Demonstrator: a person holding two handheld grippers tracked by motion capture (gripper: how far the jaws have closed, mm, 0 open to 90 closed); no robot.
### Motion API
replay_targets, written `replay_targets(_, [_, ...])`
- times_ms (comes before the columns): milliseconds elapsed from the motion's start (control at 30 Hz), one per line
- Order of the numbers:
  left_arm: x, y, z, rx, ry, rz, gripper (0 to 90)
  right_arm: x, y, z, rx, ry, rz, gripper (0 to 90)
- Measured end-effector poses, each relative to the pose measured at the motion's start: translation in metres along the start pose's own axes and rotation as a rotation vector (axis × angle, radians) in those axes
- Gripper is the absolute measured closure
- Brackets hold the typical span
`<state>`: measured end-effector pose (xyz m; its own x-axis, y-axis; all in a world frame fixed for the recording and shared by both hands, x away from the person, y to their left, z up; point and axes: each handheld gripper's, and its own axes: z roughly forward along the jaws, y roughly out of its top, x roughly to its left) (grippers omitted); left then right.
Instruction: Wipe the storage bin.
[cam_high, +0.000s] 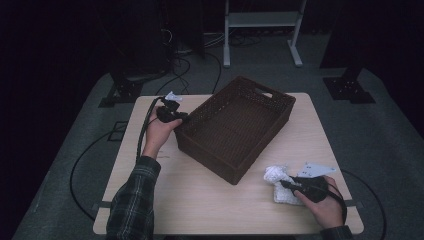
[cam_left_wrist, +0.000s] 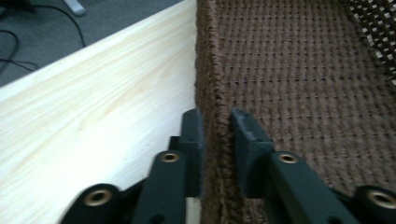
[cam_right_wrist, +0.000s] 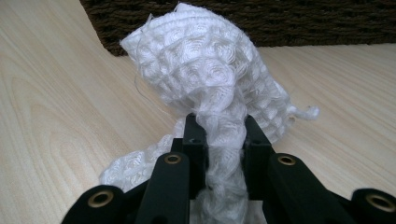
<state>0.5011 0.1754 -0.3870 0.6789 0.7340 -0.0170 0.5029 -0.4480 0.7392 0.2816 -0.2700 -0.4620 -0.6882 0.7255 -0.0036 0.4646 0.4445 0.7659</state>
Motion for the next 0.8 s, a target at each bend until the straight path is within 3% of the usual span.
replay_targets(200, [-0.003, 0.002, 0.0, 0.021, 0.009, 0.008, 82.9, 0.0, 0.0, 0.0, 0.001, 0.001, -0.001, 76.0])
replay_targets(333, [-0.004, -0.003, -0.003, 0.006, 0.008, -0.006, 83.0, 0.0, -0.001, 0.0, 0.001, -0.002, 0.0, 76.0])
replay_targets(533, [-0.006, -0.012, -0.016, 0.021, 0.021, -0.004, 82.9, -0.001, 0.0, 0.0, 0.002, -0.001, -0.003, 76.0])
replay_targets(600, [-0.005, -0.017, -0.02, 0.01, 0.019, -0.024, 82.9, -0.001, 0.0, 0.001, 0.002, 0.001, -0.006, 76.0])
replay_targets(800, [-0.002, -0.031, -0.036, 0.011, 0.033, -0.032, 82.8, 0.0, 0.001, 0.001, 0.003, 0.001, -0.006, 76.0])
